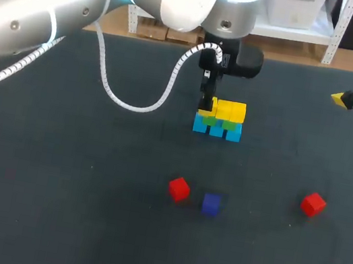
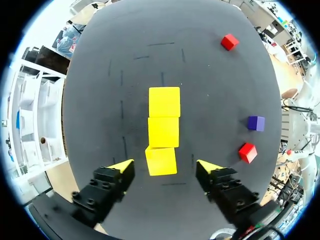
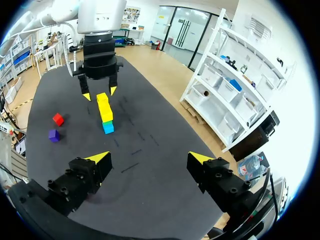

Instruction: Place the blue cubes, place green cubes on the blue cubes, place the yellow cubes on the green cubes, then place the red cubes on the yellow cubes, and place purple cube on the red cubes.

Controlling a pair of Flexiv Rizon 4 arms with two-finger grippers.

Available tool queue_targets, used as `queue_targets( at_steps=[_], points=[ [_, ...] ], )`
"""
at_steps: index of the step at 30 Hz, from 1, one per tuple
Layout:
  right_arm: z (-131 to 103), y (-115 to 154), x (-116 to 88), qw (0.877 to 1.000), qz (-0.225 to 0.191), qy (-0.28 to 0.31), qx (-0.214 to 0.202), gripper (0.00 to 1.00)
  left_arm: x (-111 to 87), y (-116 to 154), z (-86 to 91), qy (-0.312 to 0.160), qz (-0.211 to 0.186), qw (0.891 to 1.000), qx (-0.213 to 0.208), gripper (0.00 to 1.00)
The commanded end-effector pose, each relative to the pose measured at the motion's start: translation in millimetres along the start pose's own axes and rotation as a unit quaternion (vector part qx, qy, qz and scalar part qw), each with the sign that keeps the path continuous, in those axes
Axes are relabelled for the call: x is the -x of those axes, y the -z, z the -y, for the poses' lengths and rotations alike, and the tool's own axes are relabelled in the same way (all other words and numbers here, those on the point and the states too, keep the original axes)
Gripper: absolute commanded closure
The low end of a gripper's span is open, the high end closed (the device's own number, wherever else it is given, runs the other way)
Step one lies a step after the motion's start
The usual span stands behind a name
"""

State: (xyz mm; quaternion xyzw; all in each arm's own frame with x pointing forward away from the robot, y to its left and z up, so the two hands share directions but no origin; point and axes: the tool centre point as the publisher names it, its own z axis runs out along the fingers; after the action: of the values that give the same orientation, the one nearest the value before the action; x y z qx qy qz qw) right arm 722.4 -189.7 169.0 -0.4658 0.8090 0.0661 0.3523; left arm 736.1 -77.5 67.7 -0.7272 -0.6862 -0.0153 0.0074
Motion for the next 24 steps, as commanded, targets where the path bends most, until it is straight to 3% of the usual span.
queue_targets(
  at_steps=[1,12,24],
  points=[
    [1.3,0.4,-0.5,1.0,0.001,0.0,0.003,0.0,-1.0,5.4,-2.4,0.001,0.001,1.0,0.001,0.0],
    [1.3,0.4,-0.5,1.0,0.001,0.0,0.003,0.0,-9.5,10.0,-0.4,0.01,0.006,1.0,-0.004,0.0],
    [1.3,0.4,-0.5,1.0,0.001,0.0,0.003,0.0,-32.8,34.2,22.2,0.024,0.029,0.999,-0.005,0.0]
  ],
)
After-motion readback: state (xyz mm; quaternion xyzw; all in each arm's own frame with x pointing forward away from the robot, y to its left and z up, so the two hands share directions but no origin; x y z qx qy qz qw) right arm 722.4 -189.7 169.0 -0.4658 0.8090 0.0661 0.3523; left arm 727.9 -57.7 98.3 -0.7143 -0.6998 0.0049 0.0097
